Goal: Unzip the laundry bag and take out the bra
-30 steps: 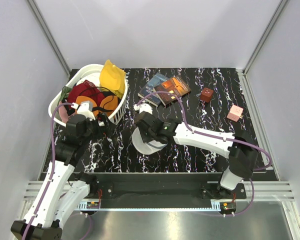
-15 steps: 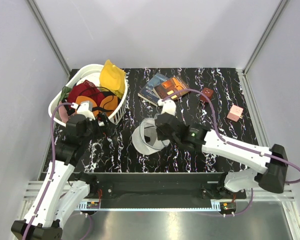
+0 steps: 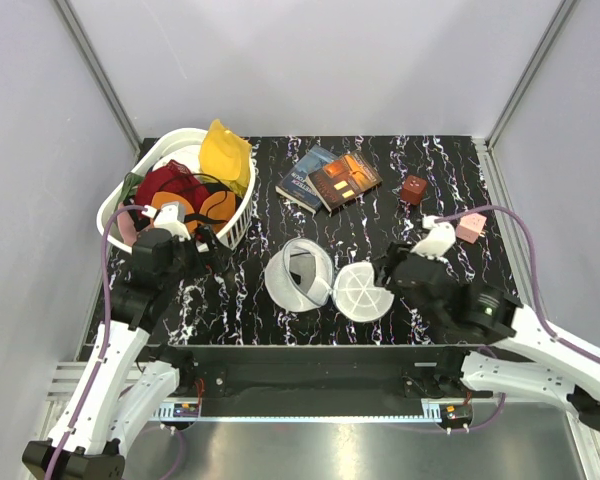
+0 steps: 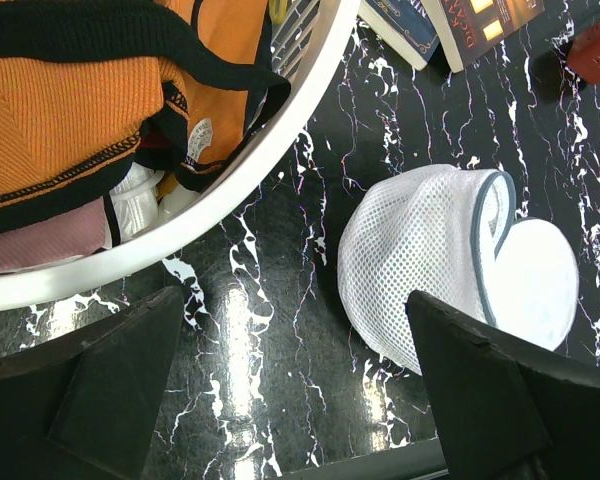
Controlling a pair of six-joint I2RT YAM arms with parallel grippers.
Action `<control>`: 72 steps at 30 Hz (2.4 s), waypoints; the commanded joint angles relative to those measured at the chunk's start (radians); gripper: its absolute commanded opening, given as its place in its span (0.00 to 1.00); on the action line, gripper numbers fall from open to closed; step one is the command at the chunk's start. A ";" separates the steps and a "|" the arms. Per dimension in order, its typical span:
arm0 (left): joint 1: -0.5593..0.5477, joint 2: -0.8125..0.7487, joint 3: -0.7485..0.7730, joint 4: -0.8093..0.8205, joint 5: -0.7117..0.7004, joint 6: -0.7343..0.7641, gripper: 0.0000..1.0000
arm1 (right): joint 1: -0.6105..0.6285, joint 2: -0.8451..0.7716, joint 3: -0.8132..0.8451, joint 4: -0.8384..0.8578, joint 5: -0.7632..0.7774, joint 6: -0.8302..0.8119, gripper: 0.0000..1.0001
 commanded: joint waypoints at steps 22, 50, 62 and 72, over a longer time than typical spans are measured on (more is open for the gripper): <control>-0.378 0.274 0.015 0.249 -0.093 -0.177 0.92 | -0.206 0.561 -0.030 0.558 -0.589 -0.176 0.63; -0.429 0.516 0.007 0.362 -0.157 -0.189 0.00 | -0.299 0.570 -0.073 0.442 -0.552 -0.197 0.00; -0.483 0.489 -0.158 0.497 -0.116 -0.265 0.00 | -0.299 0.338 -0.126 0.282 -0.474 -0.177 0.03; -0.598 0.566 -0.178 0.601 -0.148 -0.311 0.00 | -0.298 0.306 -0.165 0.271 -0.515 -0.154 0.50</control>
